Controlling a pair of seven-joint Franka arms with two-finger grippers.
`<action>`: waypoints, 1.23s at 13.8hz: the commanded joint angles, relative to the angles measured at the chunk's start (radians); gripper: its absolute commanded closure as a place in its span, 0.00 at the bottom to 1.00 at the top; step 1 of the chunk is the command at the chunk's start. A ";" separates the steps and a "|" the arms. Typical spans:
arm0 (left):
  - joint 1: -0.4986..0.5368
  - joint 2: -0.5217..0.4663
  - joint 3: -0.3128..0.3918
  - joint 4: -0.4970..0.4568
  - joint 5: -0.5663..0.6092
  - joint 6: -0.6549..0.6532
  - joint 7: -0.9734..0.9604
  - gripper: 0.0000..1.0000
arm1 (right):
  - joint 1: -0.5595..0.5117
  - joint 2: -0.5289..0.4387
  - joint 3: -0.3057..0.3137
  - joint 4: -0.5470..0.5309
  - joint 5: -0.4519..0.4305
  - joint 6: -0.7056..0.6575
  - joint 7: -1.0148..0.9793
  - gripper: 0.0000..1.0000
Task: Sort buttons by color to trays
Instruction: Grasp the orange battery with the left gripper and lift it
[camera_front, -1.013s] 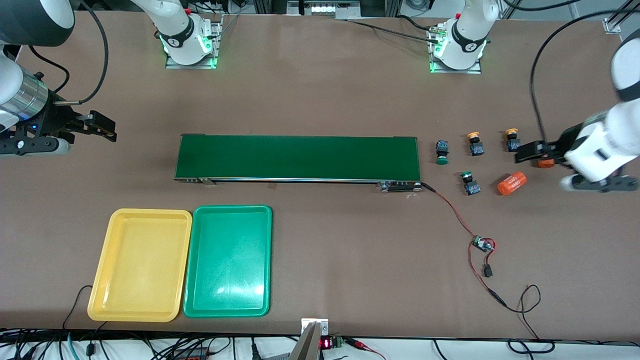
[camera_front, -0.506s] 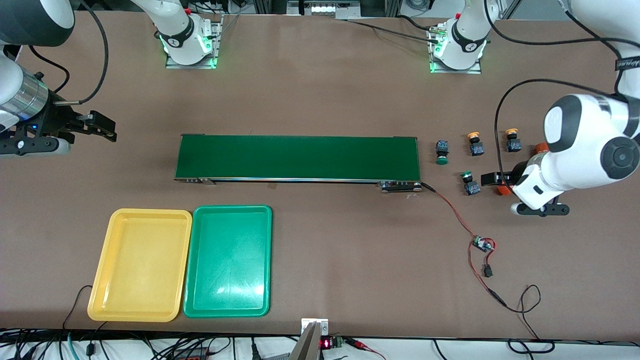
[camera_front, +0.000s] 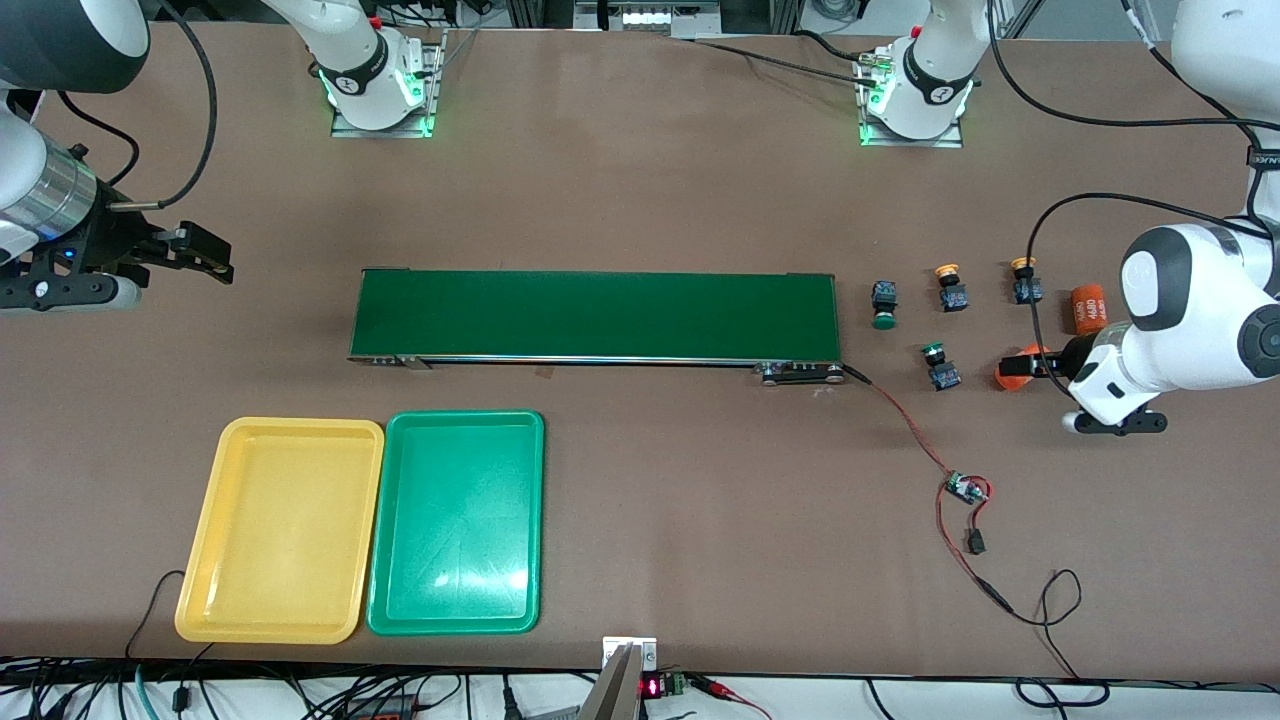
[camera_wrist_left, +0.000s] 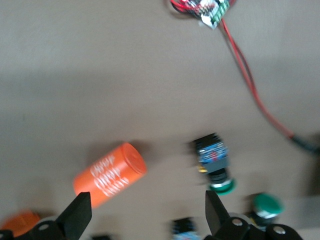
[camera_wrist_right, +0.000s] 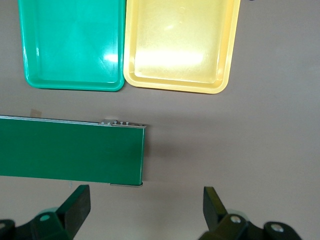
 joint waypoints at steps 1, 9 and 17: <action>0.025 -0.006 -0.006 -0.047 0.024 0.060 0.272 0.00 | -0.002 0.009 0.002 0.022 0.000 -0.014 -0.006 0.00; 0.041 -0.003 -0.004 -0.165 0.201 0.209 0.638 0.00 | -0.003 0.018 0.002 0.022 0.002 -0.011 -0.006 0.00; 0.072 0.018 -0.006 -0.268 0.223 0.336 0.638 0.06 | -0.003 0.018 0.002 0.022 0.002 -0.011 -0.006 0.00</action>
